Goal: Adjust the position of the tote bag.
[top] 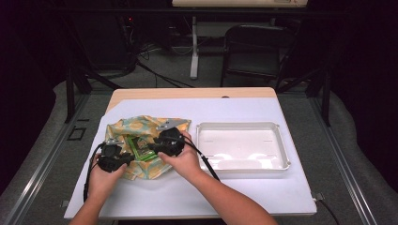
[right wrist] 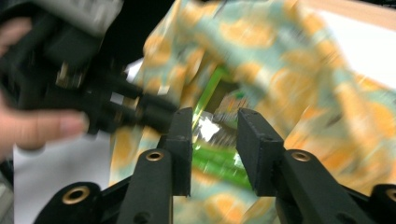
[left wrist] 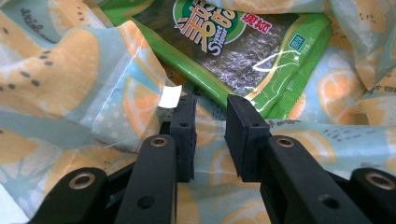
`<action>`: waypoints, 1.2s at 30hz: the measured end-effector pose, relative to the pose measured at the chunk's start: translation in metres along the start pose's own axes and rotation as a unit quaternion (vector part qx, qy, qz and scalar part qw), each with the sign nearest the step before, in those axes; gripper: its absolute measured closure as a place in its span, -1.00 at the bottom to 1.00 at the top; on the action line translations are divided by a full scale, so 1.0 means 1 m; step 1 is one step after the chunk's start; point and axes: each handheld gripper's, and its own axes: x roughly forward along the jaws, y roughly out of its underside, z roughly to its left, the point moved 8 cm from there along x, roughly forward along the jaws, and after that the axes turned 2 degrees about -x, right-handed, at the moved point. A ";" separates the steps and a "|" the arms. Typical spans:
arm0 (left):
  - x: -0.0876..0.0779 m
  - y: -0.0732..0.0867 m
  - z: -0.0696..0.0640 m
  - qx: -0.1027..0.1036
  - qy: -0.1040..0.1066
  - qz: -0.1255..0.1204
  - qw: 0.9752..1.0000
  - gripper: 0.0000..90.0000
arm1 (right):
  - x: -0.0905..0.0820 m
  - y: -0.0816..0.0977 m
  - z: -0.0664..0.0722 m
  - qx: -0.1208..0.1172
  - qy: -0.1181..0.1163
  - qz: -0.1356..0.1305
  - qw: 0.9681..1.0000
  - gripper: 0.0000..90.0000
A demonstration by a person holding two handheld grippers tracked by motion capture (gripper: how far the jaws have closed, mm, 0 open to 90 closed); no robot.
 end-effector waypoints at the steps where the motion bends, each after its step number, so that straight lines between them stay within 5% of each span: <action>1: 0.000 0.000 0.000 0.001 0.001 0.003 1.000 0.62 | 0.004 -0.002 -0.004 -0.008 0.007 0.005 1.000 0.41; 4: 0.000 0.000 0.000 0.001 0.000 -0.001 1.000 0.60 | 0.023 0.002 -0.015 -0.043 0.035 0.056 0.997 0.35; 9: 0.001 0.004 0.000 0.003 0.001 -0.002 1.000 0.59 | 0.049 0.007 -0.026 -0.109 0.082 0.089 0.987 0.24; 13: 0.001 0.005 0.001 0.004 0.002 -0.003 1.000 0.58 | 0.064 0.010 -0.029 -0.128 0.092 0.108 0.982 0.24; 24: -0.006 0.005 -0.007 0.018 0.003 -0.017 1.000 0.50 | 0.073 0.021 -0.042 -0.107 0.086 0.141 0.980 0.28; 32: -0.007 0.008 -0.015 0.039 0.007 -0.019 0.999 0.40 | 0.073 0.022 -0.050 -0.103 0.108 0.142 0.979 0.82; 36: -0.004 0.010 -0.017 0.044 0.006 -0.018 0.999 0.37 | 0.069 0.017 -0.054 -0.083 0.107 0.133 0.982 0.99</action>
